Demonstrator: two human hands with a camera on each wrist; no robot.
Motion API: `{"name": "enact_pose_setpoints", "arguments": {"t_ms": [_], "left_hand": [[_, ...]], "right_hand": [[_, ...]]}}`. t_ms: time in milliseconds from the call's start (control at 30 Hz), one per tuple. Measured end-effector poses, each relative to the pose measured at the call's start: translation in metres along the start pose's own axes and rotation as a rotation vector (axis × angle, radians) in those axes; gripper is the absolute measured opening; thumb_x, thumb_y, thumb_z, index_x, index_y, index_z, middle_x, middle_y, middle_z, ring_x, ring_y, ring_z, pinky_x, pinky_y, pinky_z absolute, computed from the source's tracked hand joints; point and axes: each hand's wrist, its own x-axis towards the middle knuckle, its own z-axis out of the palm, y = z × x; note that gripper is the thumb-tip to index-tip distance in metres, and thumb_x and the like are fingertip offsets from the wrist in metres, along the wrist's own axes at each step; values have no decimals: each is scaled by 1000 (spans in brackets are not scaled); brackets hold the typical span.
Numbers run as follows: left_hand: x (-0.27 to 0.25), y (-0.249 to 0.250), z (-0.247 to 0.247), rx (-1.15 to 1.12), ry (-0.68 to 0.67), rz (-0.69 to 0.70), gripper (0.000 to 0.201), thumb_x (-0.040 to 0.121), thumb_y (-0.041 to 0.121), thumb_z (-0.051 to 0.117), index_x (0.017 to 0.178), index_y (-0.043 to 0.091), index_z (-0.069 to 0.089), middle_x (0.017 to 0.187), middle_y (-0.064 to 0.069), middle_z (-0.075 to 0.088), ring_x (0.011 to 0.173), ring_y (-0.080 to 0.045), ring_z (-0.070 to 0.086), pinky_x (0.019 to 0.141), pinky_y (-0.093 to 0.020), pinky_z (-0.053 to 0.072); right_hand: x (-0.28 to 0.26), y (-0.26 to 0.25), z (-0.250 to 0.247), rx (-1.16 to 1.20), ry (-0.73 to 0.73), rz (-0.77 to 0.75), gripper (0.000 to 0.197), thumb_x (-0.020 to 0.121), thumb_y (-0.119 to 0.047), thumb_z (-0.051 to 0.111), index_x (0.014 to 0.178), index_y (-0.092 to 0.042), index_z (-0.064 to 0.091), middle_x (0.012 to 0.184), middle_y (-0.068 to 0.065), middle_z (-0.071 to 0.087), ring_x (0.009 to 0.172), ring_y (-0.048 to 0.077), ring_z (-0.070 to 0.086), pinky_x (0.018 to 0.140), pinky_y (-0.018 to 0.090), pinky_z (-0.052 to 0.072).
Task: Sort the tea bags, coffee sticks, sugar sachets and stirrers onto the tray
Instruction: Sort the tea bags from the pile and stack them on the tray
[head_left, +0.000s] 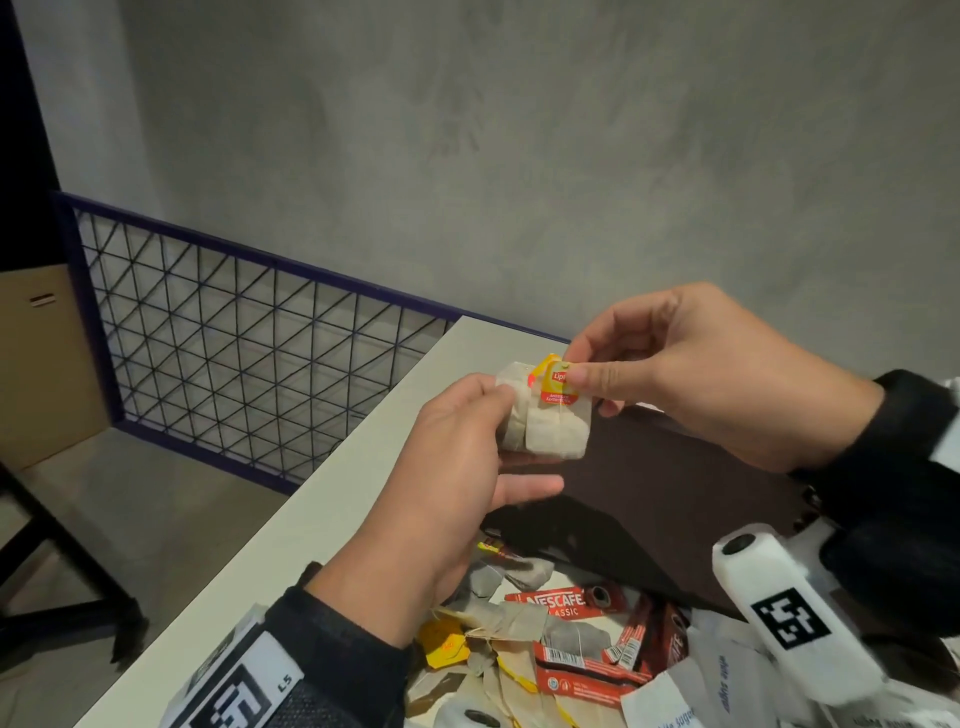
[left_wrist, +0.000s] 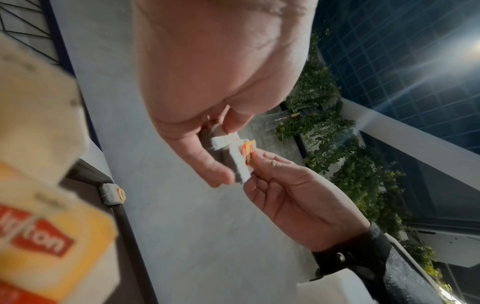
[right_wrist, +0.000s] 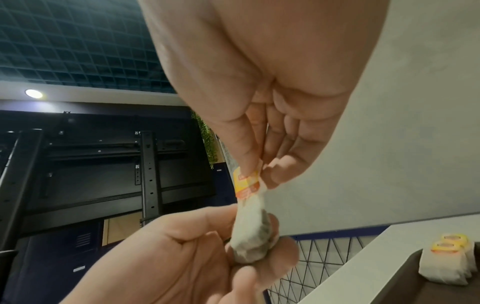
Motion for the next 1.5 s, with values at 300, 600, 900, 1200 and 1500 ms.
{"name": "enact_pose_setpoints", "arguments": {"t_ms": [300, 600, 900, 1200, 1500], "left_hand": [[0, -1, -2, 37, -36, 25, 22, 105, 26, 56, 110, 16, 75, 108, -9, 77, 95, -23, 78, 68, -34, 64], [0, -1, -1, 94, -38, 49, 28, 106, 22, 48, 113, 12, 73, 110, -13, 67, 84, -18, 68, 54, -31, 52], [-2, -1, 0, 87, -23, 5, 31, 103, 37, 56, 112, 13, 72, 100, -12, 69, 79, -21, 62, 50, -29, 44], [0, 1, -2, 110, 20, 48, 22, 104, 32, 57, 106, 19, 76, 94, -4, 72, 83, -17, 66, 51, -26, 47], [1, 2, -5, -39, -33, 28, 17, 101, 24, 65, 105, 16, 80, 96, -7, 81, 83, -13, 76, 68, -31, 60]], "right_hand": [[-4, -4, -2, -93, -21, -56, 6, 84, -11, 79, 87, -7, 77, 85, 15, 77, 80, 41, 70, 85, 55, 56], [-7, -8, -6, -116, -100, -95, 17, 77, -25, 79, 86, -11, 78, 81, 13, 77, 76, 37, 69, 82, 54, 56], [-6, -11, -6, -156, -155, -82, 20, 75, -32, 79, 86, -14, 78, 81, 8, 78, 72, 24, 69, 79, 56, 56], [-5, -7, -6, -35, -115, -43, 6, 82, -12, 78, 84, -8, 75, 79, 18, 73, 65, 20, 60, 64, 31, 49], [-8, -9, 0, 343, -262, 93, 14, 75, -11, 75, 88, -5, 73, 80, 12, 69, 60, 11, 58, 56, 25, 46]]}}
